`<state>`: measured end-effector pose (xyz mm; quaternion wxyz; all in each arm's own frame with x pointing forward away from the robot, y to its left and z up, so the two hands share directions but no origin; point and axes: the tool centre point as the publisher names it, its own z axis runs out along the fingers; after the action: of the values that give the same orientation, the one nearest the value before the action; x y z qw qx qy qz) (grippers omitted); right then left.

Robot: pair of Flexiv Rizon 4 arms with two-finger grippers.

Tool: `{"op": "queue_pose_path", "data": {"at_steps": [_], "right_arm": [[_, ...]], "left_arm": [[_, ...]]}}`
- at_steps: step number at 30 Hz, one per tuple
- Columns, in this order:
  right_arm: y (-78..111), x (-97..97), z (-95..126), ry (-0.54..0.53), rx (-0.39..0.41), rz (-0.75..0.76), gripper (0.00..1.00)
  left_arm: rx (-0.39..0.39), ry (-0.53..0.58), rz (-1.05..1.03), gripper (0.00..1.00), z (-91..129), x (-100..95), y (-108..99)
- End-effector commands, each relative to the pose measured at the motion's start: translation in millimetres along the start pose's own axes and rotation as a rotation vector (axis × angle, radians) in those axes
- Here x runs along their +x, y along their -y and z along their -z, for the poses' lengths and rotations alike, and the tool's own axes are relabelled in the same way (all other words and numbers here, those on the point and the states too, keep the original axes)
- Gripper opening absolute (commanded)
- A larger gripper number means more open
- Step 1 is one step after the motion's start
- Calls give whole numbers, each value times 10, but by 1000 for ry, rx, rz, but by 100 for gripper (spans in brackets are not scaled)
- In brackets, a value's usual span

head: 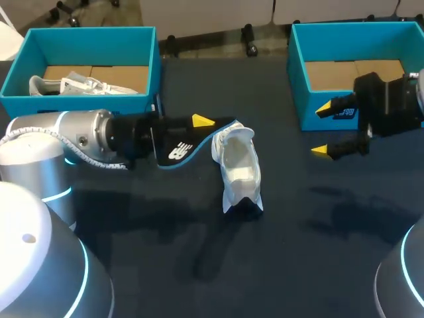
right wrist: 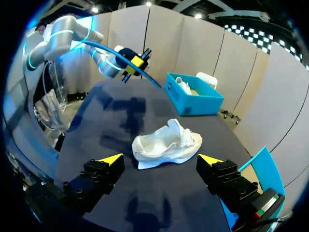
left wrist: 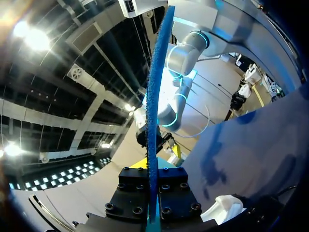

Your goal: Take the shoe out of the shoebox, open the shoe tongue, remove and reinsert the insole, then place the shoe into the shoebox

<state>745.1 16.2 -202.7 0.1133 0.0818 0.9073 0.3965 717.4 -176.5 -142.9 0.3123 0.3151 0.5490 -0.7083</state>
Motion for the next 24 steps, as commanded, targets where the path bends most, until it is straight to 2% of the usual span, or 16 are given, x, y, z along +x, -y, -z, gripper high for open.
{"op": "queue_pose_path", "data": {"at_steps": [1, 11, 24], "right_arm": [[26, -107, -121, -20, 44, 6, 100], [157, -133, -387, -70, 121, 6, 100], [232, -121, -688, -133, 130, -3, 100]], "left_arm": [[-2, 5, 5, 0, 54, 47, 39], [17, 0, 39, 0, 88, 190, 70], [32, 14, 79, 0, 173, 332, 63]]}}
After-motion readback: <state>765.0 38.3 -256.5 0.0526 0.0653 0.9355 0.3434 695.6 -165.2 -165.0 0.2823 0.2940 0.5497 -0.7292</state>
